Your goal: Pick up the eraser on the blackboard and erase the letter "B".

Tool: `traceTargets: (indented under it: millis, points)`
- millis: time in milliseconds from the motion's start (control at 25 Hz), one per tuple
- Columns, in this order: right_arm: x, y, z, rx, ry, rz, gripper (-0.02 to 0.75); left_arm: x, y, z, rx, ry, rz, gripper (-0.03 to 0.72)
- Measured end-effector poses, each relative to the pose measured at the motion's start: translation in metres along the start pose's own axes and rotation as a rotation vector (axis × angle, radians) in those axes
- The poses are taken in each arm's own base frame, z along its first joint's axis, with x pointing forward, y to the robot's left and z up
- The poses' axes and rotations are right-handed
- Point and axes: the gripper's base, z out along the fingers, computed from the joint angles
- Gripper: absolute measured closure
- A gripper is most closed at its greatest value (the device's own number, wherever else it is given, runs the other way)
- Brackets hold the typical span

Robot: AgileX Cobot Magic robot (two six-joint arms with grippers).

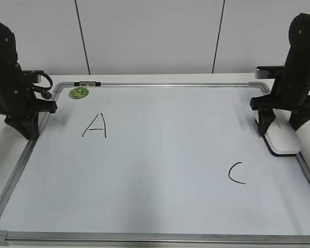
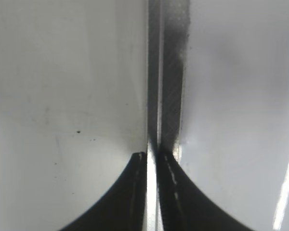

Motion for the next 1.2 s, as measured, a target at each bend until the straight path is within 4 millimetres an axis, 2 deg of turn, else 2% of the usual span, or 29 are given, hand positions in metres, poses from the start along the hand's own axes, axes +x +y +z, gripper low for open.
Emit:
traceTargets:
  millis: [240, 320, 480, 640, 720, 840, 1040, 1120, 1200]
  points:
    - [0.0, 0.0, 0.001, 0.001, -0.002, -0.001, 0.214, 0.0, 0.0, 0.0, 0.0, 0.0, 0.0, 0.617]
    - [0.0, 0.0, 0.001, 0.002, -0.001, -0.001, 0.192, 0.0, 0.0, 0.0, 0.0, 0.0, 0.0, 0.617]
    - [-0.001, 0.0, 0.002, 0.004, -0.002, 0.007, 0.091, 0.0, 0.0, 0.0, 0.0, 0.0, 0.0, 0.62]
    - [-0.002, -0.001, -0.003, 0.008, -0.003, 0.012, 0.069, 0.0, 0.0, -0.001, 0.0, 0.003, 0.0, 0.618]
    - [-0.006, -0.001, -0.01, 0.012, -0.029, 0.009, 0.069, -0.001, 0.0, -0.004, -0.006, 0.015, 0.004, 0.594]
    - [-0.012, -0.001, -0.02, 0.012, -0.066, 0.012, 0.069, -0.006, 0.0, -0.015, -0.011, -0.003, 0.009, 0.486]
    - [-0.013, -0.001, -0.031, 0.012, -0.095, 0.018, 0.07, -0.008, -0.002, -0.056, -0.019, -0.092, 0.023, 0.169]
    - [-0.011, 0.0, -0.039, 0.012, -0.111, 0.017, 0.078, -0.005, -0.002, -0.07, -0.02, -0.105, 0.025, 0.101]
    - [-0.01, 0.0, -0.047, 0.012, -0.127, 0.017, 0.099, -0.001, -0.001, -0.077, -0.023, -0.092, 0.025, 0.081]
